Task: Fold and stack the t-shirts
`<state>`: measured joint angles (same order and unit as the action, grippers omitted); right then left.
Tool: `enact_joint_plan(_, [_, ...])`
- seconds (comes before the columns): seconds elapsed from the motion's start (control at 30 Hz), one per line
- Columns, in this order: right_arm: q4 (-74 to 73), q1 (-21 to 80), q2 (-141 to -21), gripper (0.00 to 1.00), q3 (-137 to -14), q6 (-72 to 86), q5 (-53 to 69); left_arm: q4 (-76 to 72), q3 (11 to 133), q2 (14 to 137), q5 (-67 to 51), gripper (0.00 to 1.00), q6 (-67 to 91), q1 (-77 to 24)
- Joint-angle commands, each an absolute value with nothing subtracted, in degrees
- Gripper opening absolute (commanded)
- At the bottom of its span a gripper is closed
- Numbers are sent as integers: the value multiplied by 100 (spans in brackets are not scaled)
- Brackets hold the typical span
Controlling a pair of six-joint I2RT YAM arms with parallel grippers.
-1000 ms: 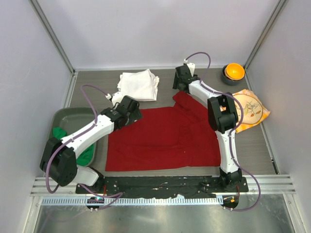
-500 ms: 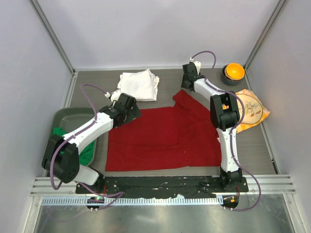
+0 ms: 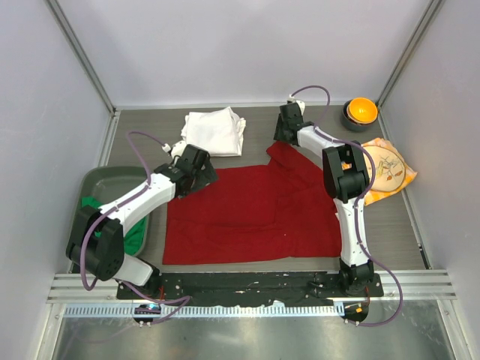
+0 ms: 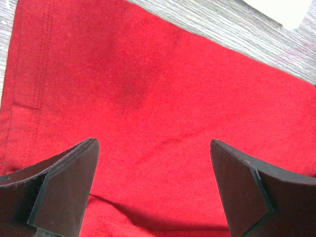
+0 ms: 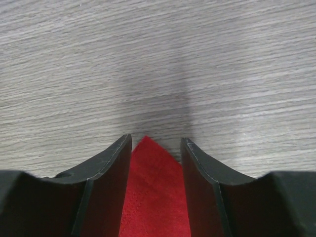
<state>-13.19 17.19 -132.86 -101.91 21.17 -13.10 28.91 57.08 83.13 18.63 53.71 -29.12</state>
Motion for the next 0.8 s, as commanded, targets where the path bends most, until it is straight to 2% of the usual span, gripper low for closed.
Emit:
enact_joint_plan(0.0, [-1152, 1732, -13069, 50, -10020, 2188, -1090, 2672, 5713, 8376, 1793, 100, 5335, -2883])
enact_joint_plan(0.77, [-896, 1740, -12709, 44, -9088, 2162, -1117, 2716, 5722, 8446, 1688, 100, 5370, -2848])
